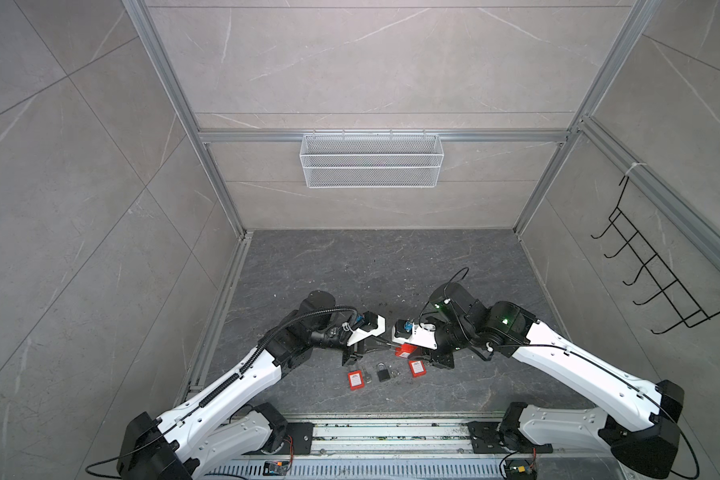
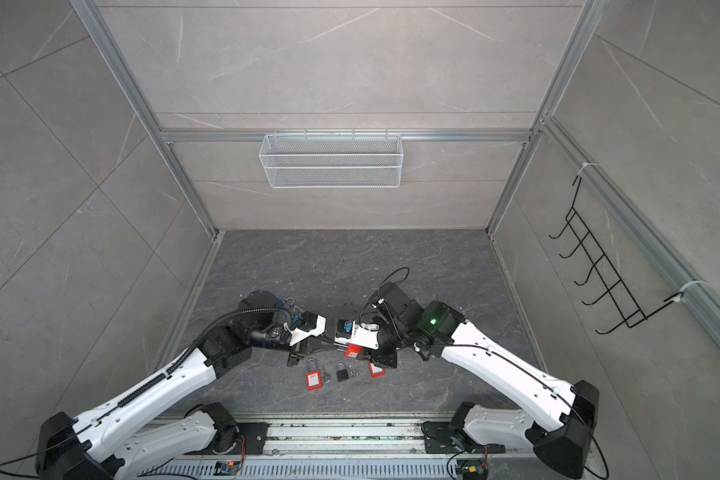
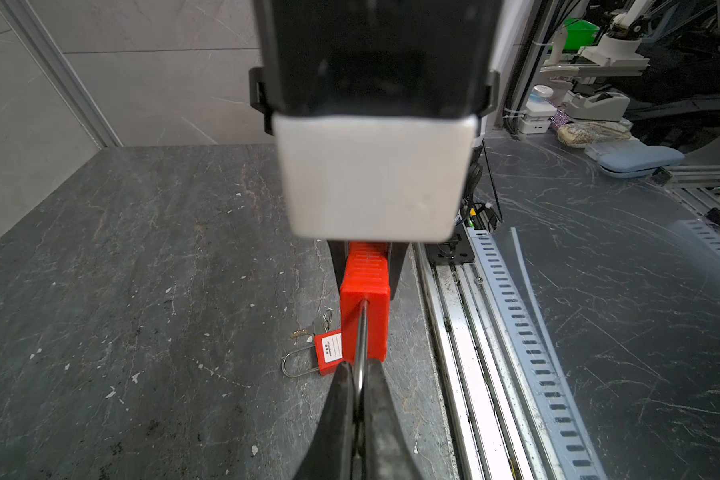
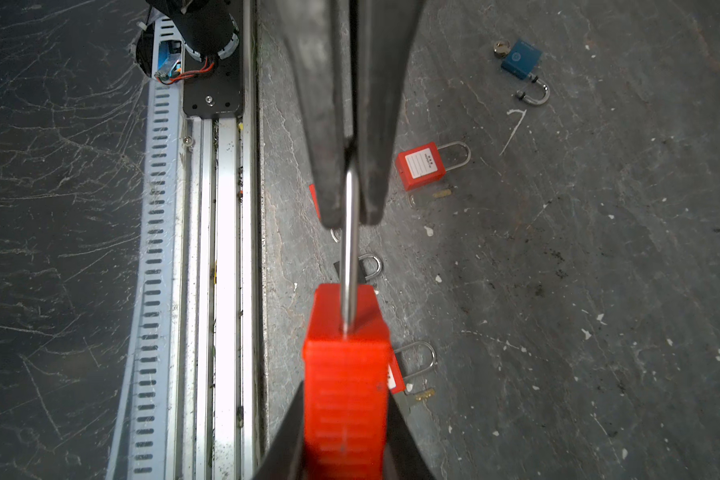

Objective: Lock with the key

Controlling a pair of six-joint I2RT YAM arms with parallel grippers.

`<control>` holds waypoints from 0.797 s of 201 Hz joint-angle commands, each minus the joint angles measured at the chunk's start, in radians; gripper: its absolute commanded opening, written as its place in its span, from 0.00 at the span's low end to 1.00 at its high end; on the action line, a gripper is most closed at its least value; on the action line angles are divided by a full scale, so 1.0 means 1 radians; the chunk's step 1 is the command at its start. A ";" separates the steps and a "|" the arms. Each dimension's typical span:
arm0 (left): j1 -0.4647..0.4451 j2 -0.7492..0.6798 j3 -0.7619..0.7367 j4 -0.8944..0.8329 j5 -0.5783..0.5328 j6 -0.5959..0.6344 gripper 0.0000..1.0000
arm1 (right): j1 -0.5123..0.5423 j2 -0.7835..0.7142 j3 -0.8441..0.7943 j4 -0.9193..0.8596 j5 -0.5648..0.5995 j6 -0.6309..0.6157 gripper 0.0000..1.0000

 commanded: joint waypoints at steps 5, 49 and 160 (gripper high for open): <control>-0.022 0.014 0.019 0.014 0.053 -0.050 0.00 | 0.004 -0.034 -0.007 0.229 -0.012 0.044 0.11; -0.090 -0.022 -0.049 0.137 -0.077 -0.008 0.00 | 0.005 -0.026 -0.007 0.327 -0.141 0.083 0.10; -0.109 0.014 -0.068 0.173 -0.091 -0.052 0.00 | 0.005 0.005 0.006 0.375 -0.081 0.078 0.12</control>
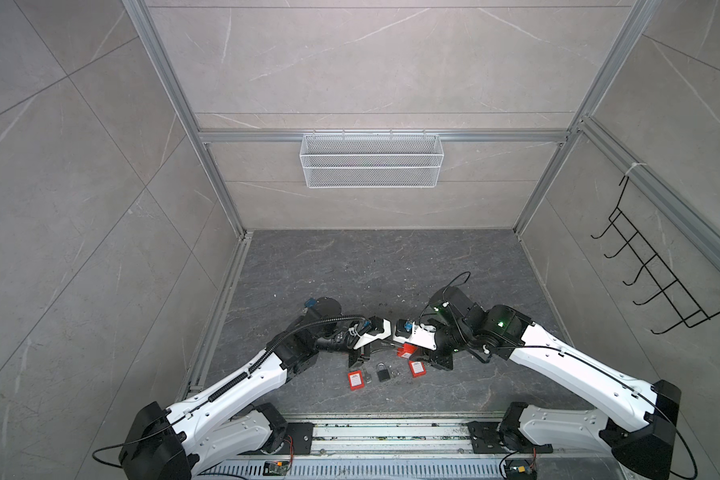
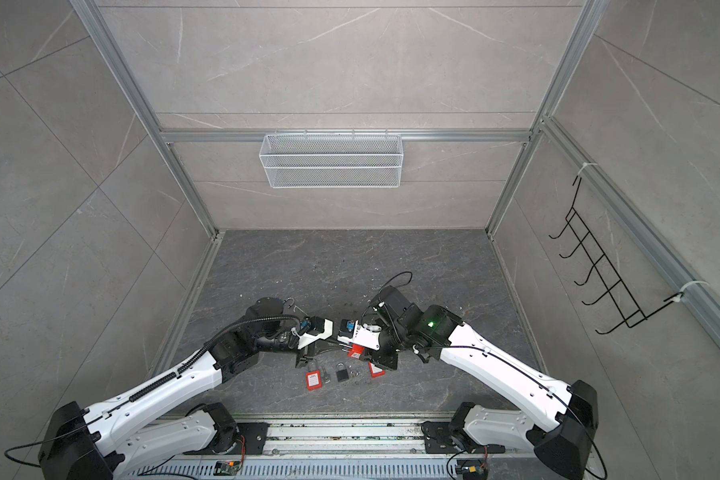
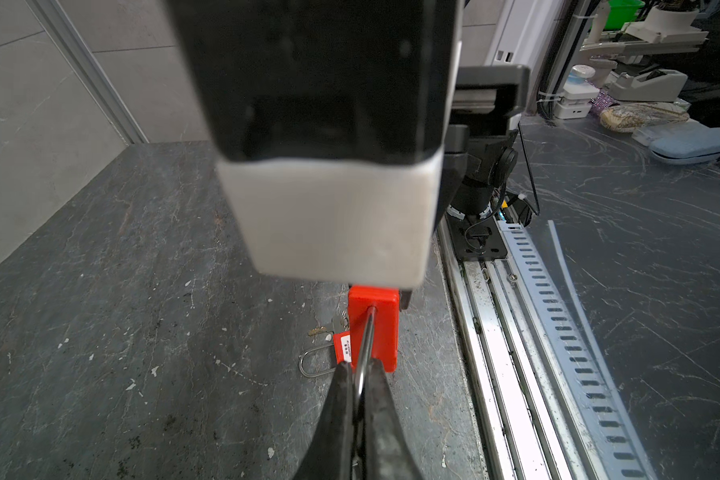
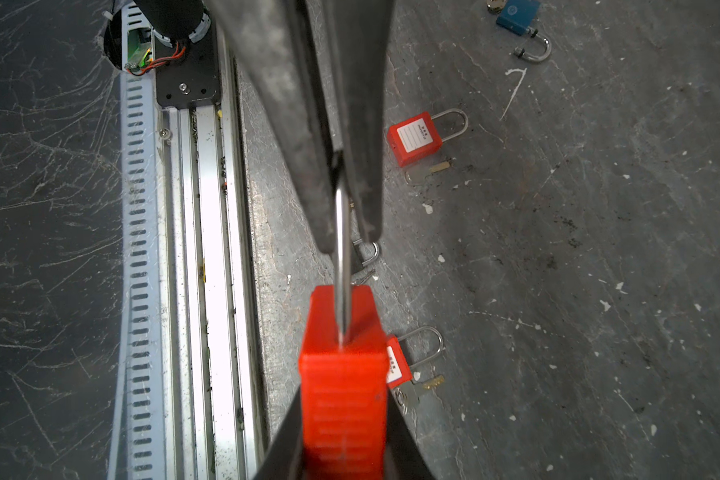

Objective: Lock with the key

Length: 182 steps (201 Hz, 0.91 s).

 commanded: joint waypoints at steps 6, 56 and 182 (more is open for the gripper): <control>-0.041 -0.010 0.011 0.016 0.034 -0.024 0.00 | 0.021 0.004 0.068 0.310 -0.085 0.017 0.14; 0.078 -0.080 0.051 -0.094 0.122 0.002 0.00 | 0.020 -0.072 0.019 0.134 0.028 -0.009 0.41; 0.126 -0.087 0.114 -0.194 0.231 0.046 0.00 | -0.024 0.003 0.110 -0.176 0.016 -0.019 0.46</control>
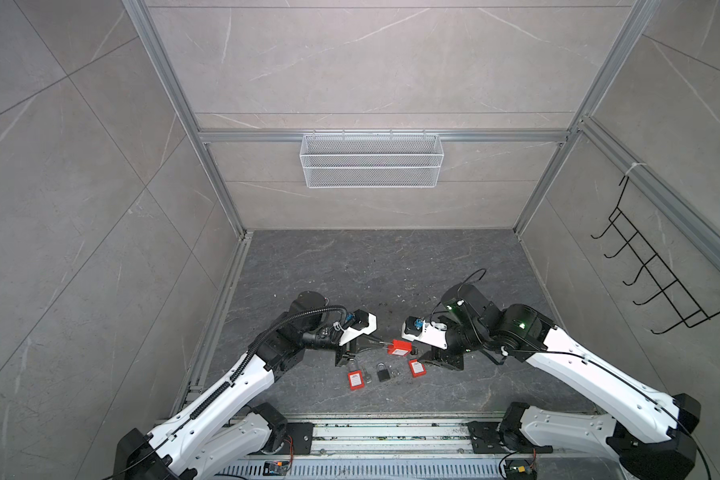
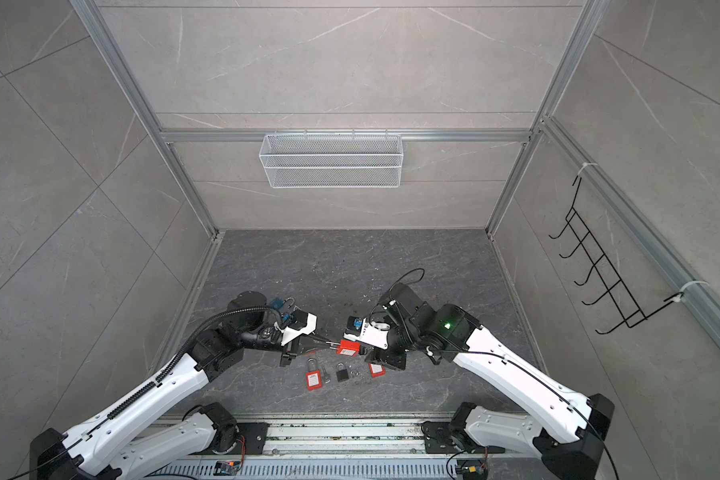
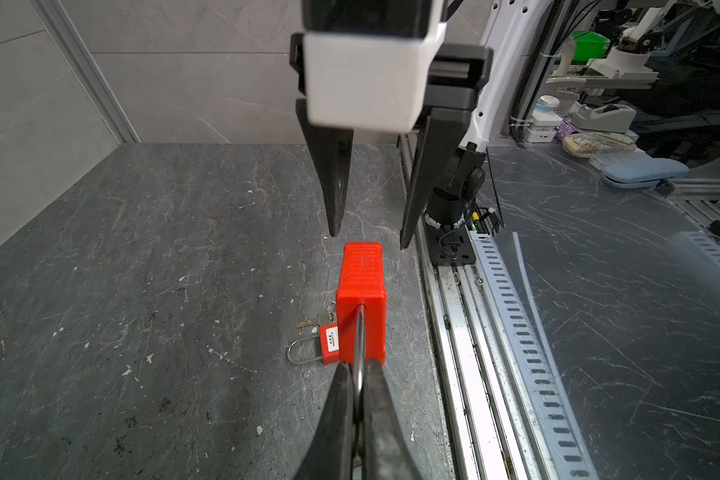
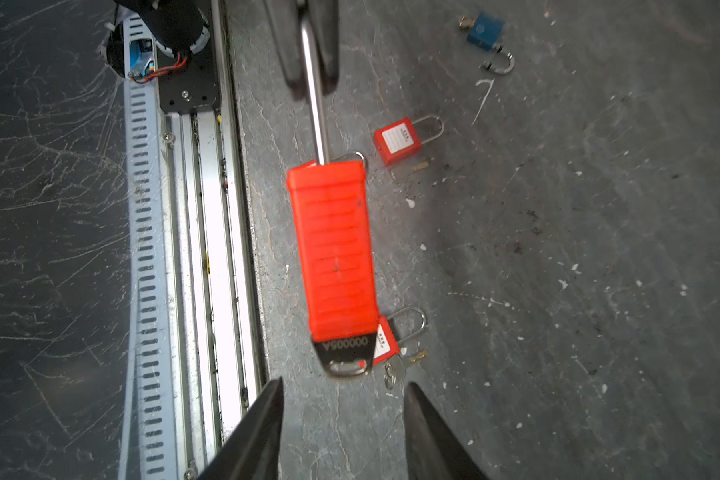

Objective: Lock with the key

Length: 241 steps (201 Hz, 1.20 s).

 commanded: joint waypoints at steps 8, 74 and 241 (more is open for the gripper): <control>0.002 -0.001 0.051 0.003 0.077 0.014 0.00 | -0.012 0.050 0.041 -0.040 -0.029 -0.022 0.46; -0.001 0.010 0.039 0.032 0.098 -0.017 0.00 | -0.019 0.081 0.024 0.036 -0.085 -0.039 0.40; -0.001 0.041 0.052 -0.005 0.054 -0.011 0.00 | -0.011 -0.008 -0.082 0.108 -0.049 -0.101 0.30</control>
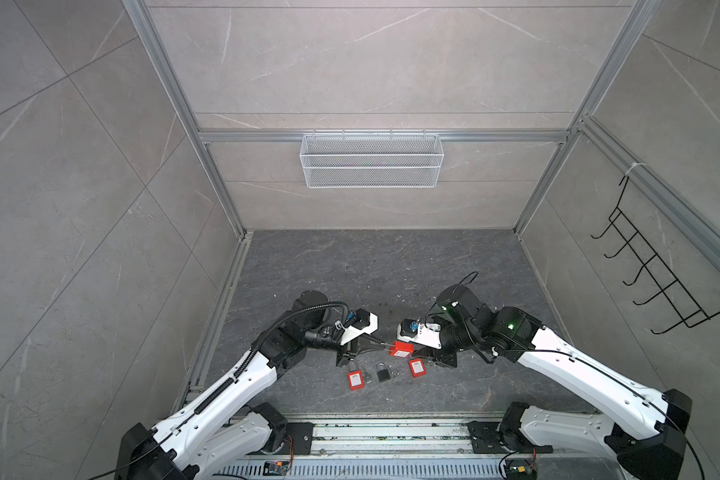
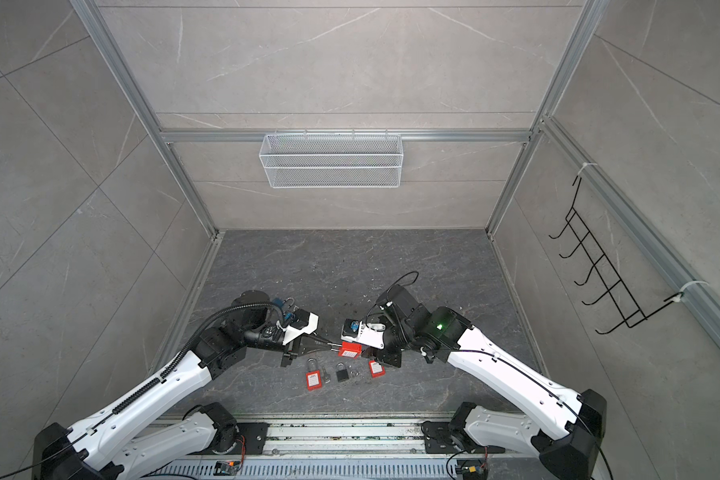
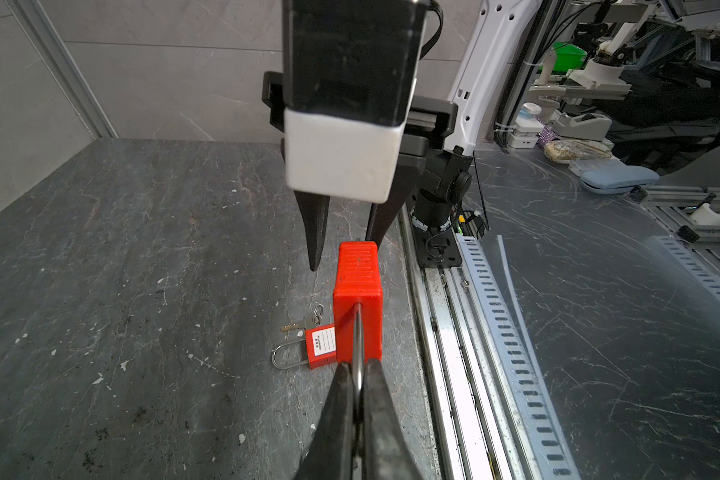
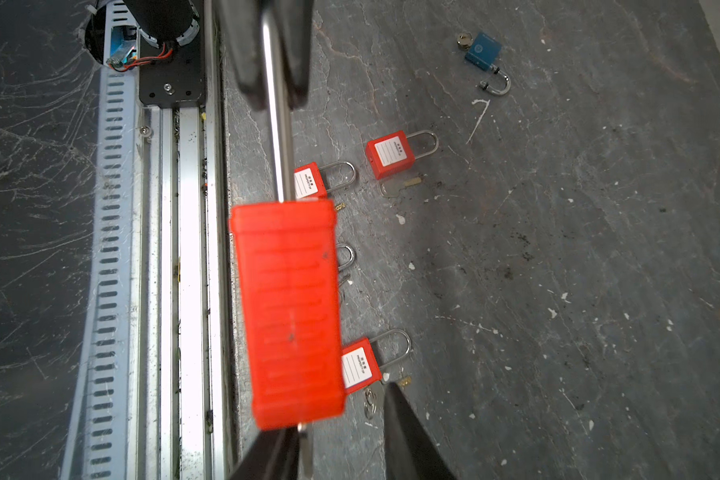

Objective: Lock with the key

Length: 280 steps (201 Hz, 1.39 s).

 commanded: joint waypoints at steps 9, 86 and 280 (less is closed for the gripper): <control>-0.002 0.010 0.054 -0.008 0.024 0.016 0.00 | 0.003 0.013 0.007 -0.028 -0.042 -0.021 0.27; 0.014 0.024 0.115 -0.139 -0.012 0.128 0.00 | 0.006 0.026 -0.033 -0.043 -0.015 -0.024 0.02; 0.128 0.206 0.425 -0.570 -0.201 0.426 0.00 | -0.190 0.020 -0.244 0.043 -0.014 -0.031 0.00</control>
